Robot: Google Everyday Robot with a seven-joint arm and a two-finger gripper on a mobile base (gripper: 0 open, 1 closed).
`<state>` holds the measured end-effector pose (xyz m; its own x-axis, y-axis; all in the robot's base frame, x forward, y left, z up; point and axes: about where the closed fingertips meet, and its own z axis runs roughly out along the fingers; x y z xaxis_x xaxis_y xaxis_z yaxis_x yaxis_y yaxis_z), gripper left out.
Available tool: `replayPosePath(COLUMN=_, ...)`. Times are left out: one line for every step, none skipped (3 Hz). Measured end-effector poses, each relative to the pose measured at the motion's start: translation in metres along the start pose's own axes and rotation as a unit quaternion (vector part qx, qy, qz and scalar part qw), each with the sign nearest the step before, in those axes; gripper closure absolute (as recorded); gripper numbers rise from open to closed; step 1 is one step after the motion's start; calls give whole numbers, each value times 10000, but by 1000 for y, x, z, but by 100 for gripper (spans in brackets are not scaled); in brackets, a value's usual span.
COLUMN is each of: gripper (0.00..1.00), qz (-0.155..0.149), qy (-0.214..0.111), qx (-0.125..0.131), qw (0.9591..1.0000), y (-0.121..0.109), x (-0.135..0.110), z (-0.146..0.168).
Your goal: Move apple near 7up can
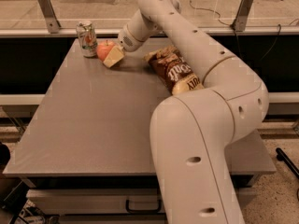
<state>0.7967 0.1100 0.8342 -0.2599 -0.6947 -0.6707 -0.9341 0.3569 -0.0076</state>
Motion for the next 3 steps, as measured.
replayPosePath(gripper=11, qz=0, qy=1, qx=-2, qw=10000, y=0, x=0, z=0)
replayPosePath(gripper=0, qz=0, qy=11, qx=-21, qw=10000, y=1, x=0, z=3)
replayPosePath(gripper=0, qz=0, qy=11, qx=-22, qw=10000, y=1, x=0, z=3)
